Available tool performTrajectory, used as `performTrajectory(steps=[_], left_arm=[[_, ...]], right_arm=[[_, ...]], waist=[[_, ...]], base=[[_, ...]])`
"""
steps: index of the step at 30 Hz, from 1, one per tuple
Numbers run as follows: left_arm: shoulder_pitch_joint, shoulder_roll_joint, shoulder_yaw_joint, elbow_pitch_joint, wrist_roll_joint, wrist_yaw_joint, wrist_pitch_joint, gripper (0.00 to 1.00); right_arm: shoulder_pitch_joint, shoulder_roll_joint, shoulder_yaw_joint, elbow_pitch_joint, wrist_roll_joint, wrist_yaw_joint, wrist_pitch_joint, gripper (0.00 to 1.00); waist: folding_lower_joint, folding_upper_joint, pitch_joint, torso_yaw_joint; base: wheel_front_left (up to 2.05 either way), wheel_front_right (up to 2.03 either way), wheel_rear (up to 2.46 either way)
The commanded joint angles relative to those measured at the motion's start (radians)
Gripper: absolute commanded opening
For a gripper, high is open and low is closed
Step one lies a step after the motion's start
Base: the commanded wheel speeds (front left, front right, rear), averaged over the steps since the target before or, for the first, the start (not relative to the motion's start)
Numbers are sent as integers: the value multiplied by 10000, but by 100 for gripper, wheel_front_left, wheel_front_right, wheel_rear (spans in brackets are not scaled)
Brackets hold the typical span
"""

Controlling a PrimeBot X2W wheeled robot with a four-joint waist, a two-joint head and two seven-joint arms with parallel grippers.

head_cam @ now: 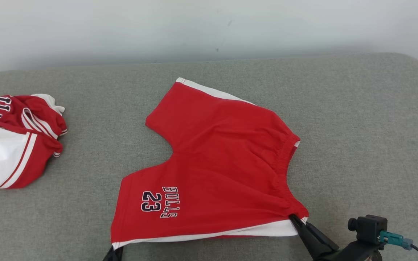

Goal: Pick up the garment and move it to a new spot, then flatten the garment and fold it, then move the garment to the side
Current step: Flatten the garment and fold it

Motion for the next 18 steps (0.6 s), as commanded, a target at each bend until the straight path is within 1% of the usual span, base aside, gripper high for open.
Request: performTrajectory(steps=[1, 6, 9, 15, 18], left_arm=[[19, 43, 112, -5, 26, -39, -40, 0], [-569, 301, 268, -91, 503, -321, -40, 0], [-1440, 733, 315, -240, 774, -567, 60, 0], [-3350, 1495, 266, -313, 1016, -1246, 909, 0], [-4367, 1880, 176, -211, 1071, -1546, 1428, 0]], right_arm=[[100, 43, -90, -63, -10, -10, -43, 0], [-178, 216, -190, -486, 85, -10, -85, 0], [-533, 394, -329, -653, 240, -10, -99, 0], [-1365, 881, -512, -489, 316, -10, -140, 0], [-1829, 1321, -645, -178, 267, -10, -189, 0]], waist=[[1, 1, 41, -19], [1, 1, 103, -153], [1, 1, 222, -376], [1, 1, 634, -847], [1, 1, 940, -1163]], base=[[0, 0, 0], [0, 0, 0], [0, 0, 0], [0, 0, 0], [0, 0, 0]])
